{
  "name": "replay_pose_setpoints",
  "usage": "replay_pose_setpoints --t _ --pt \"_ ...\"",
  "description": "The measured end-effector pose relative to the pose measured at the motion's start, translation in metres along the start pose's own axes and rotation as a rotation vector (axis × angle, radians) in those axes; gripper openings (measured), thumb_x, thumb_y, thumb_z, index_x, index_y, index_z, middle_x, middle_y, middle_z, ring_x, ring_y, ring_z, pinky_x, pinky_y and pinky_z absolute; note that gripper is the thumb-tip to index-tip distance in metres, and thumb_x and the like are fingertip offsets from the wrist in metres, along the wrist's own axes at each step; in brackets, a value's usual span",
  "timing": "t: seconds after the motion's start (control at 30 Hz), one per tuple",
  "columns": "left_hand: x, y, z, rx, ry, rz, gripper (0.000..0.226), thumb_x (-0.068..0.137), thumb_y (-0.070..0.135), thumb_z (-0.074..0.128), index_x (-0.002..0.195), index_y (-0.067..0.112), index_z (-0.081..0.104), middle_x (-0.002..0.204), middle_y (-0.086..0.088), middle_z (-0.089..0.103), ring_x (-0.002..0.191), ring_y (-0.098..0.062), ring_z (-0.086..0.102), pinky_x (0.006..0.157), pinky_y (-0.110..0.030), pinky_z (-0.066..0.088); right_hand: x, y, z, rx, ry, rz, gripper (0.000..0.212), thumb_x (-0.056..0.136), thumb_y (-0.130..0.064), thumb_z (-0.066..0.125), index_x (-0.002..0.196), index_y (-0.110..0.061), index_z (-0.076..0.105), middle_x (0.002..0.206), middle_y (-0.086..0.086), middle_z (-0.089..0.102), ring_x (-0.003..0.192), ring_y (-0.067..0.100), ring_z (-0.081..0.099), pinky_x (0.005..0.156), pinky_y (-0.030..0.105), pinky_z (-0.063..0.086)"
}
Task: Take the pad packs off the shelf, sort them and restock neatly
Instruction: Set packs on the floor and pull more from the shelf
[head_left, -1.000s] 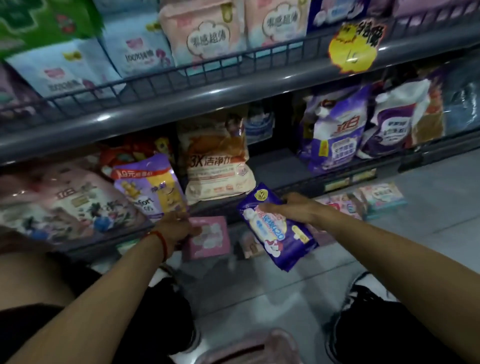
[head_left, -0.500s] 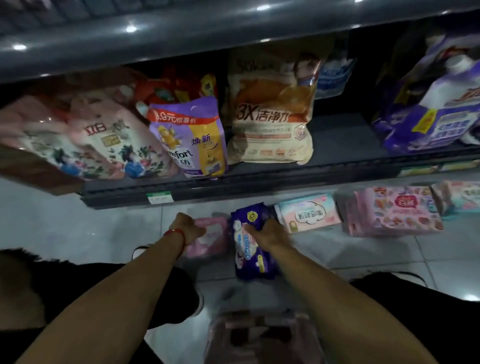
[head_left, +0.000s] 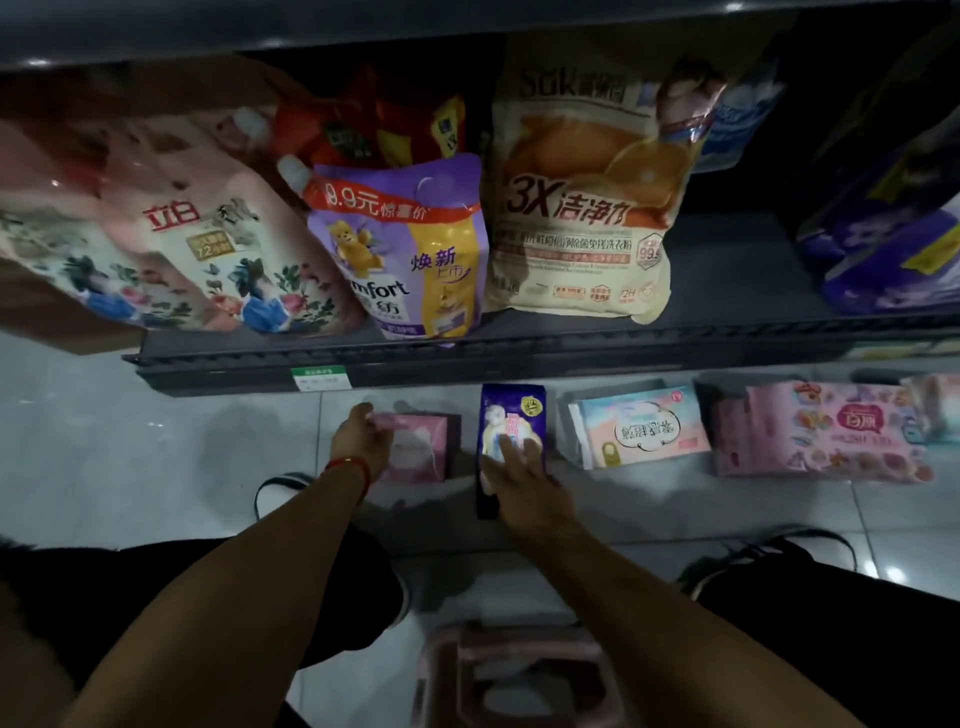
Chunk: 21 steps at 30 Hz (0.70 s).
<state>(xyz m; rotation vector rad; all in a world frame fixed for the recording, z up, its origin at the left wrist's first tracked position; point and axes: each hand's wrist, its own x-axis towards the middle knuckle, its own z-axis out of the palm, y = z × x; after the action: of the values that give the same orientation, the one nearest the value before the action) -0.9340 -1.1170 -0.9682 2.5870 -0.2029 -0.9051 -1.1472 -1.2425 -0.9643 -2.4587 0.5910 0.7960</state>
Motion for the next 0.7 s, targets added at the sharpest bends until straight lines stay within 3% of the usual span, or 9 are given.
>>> replay_pose_setpoints --t 0.07,0.13,0.23,0.33,0.43,0.5,0.57,0.63,0.7 --pt "-0.004 -0.004 0.004 -0.021 -0.015 -0.024 0.060 0.097 0.017 0.061 0.152 0.018 0.038 0.139 -0.020 0.054 0.120 -0.040 0.056 0.092 -0.034 0.048 0.005 0.000 -0.002 -0.003 -0.017 0.005 0.062 0.107 -0.018 0.042 0.163 -0.023 0.014 0.171 0.007 -0.010 0.156 0.040 -0.009 0.124 0.053 0.019" --pt "-0.013 -0.006 0.010 -0.032 -0.089 -0.017 0.070 0.090 0.016 0.072 0.151 0.024 0.040 0.140 -0.013 0.049 0.118 -0.035 0.054 0.087 -0.022 0.050 0.006 0.000 -0.007 -0.014 -0.038 -0.002 0.064 0.107 -0.014 0.043 0.163 -0.023 0.012 0.171 0.007 -0.012 0.156 0.040 -0.010 0.125 0.052 0.017" --pt "-0.017 -0.008 0.018 0.094 -0.174 0.022 0.085 0.081 0.018 0.080 0.154 0.026 0.037 0.154 -0.021 0.036 0.137 -0.043 0.041 0.111 -0.042 0.039 0.004 0.006 -0.013 -0.012 -0.065 -0.017 0.071 0.105 -0.009 0.047 0.164 -0.024 0.010 0.171 0.005 -0.013 0.156 0.037 -0.012 0.126 0.051 0.014" --pt "-0.012 0.000 0.016 0.127 -0.189 0.028 0.088 0.085 0.014 0.077 0.158 0.027 0.029 0.161 -0.020 0.025 0.145 -0.042 0.032 0.118 -0.045 0.032 0.002 0.011 -0.018 -0.025 -0.057 -0.041 0.078 0.100 -0.007 0.057 0.163 -0.025 0.016 0.172 0.002 -0.007 0.157 0.034 -0.006 0.125 0.049 0.019" --pt "-0.015 0.008 0.013 0.058 -0.153 -0.024 0.088 0.089 0.008 0.070 0.160 0.026 0.022 0.163 -0.018 0.019 0.147 -0.039 0.030 0.118 -0.043 0.034 -0.006 0.022 -0.029 -0.014 0.014 -0.076 0.068 0.095 -0.009 0.062 0.157 -0.023 0.039 0.167 0.009 0.022 0.152 0.035 0.022 0.121 0.044 0.031" --pt "-0.026 0.020 0.014 0.093 -0.083 -0.081 0.080 0.090 0.019 0.070 0.158 0.017 0.026 0.155 -0.022 0.030 0.140 -0.041 0.039 0.114 -0.045 0.039 -0.013 0.034 -0.042 -0.048 -0.003 -0.086 0.049 0.093 -0.017 0.060 0.142 -0.024 0.058 0.150 0.011 0.050 0.136 0.033 0.047 0.110 0.042 0.045" --pt "-0.045 0.034 0.017 0.238 -0.062 -0.104 0.080 0.091 0.035 0.070 0.154 0.008 0.027 0.150 -0.025 0.033 0.136 -0.043 0.042 0.112 -0.046 0.039 -0.026 0.046 -0.062 -0.030 -0.120 -0.090 0.035 0.091 -0.030 0.053 0.123 -0.033 0.067 0.130 0.007 0.065 0.118 0.031 0.062 0.100 0.040 0.052" --pt "-0.066 0.054 0.013 0.393 -0.078 0.034 0.079 0.090 0.042 0.069 0.150 0.007 0.033 0.150 -0.024 0.034 0.134 -0.042 0.043 0.111 -0.045 0.040 -0.040 0.057 -0.094 -0.042 -0.233 -0.099 0.027 0.094 -0.032 0.053 0.114 -0.034 0.071 0.121 0.001 0.069 0.110 0.026 0.065 0.098 0.037 0.052" --pt "-0.086 0.086 0.003 0.505 -0.142 0.292 0.060 0.089 0.038 0.067 0.138 0.008 0.048 0.142 -0.022 0.047 0.127 -0.040 0.049 0.106 -0.044 0.046 -0.055 0.068 -0.136 -0.058 -0.230 -0.108 0.024 0.099 -0.027 0.056 0.116 -0.026 0.074 0.121 -0.001 0.070 0.108 0.021 0.064 0.097 0.032 0.051"
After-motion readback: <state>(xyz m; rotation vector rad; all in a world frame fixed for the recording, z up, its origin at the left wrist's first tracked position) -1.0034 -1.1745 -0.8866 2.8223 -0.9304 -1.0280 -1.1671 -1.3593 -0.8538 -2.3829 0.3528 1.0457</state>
